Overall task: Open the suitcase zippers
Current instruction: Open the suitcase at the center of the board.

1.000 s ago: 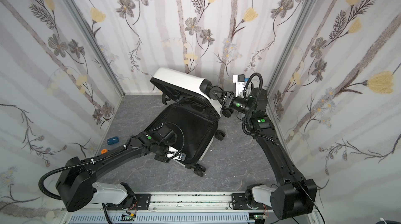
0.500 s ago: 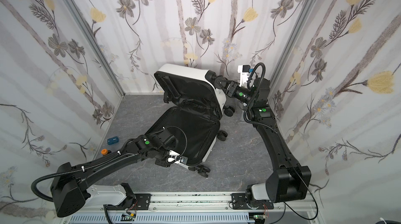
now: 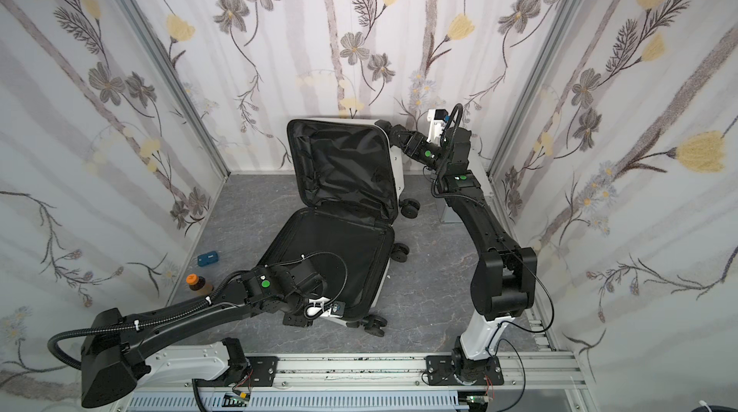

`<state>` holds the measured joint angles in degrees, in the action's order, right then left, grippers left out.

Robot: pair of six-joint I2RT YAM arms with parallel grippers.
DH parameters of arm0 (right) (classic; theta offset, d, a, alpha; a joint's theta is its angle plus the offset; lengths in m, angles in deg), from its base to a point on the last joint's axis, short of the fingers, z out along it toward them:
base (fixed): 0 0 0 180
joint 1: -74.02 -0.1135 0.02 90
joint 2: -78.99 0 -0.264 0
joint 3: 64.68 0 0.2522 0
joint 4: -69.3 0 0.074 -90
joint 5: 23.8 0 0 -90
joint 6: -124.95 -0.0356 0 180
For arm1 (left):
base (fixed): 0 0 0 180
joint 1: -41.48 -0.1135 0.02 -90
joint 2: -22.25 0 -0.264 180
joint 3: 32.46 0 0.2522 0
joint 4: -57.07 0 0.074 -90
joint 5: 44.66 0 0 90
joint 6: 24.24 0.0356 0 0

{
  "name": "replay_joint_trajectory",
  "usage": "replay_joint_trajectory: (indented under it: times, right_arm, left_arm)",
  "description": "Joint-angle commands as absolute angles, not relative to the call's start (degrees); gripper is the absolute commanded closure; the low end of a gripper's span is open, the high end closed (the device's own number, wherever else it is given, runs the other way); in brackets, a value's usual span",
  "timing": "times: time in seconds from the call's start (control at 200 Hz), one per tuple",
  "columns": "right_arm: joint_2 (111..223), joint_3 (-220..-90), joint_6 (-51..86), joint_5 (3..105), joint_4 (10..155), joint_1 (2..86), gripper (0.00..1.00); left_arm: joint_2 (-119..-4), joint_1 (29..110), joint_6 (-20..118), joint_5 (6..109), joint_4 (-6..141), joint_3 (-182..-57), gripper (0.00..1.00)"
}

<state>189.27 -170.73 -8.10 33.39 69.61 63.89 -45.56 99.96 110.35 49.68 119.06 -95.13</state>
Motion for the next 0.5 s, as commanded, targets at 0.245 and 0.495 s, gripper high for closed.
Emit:
replay_joint_trajectory:
  times: [0.245,0.495]
  right_arm:
    - [198.49,-176.05,-2.68,45.97,73.77,63.43,1.0]
    - [202.93,-178.31,-0.49,51.83,76.38,62.87,1.0]
  left_arm:
    - [-45.16,100.81,101.39,53.37,106.4,-93.88,1.0]
    - [-47.09,101.08,100.77,56.29,104.45,-94.64,1.0]
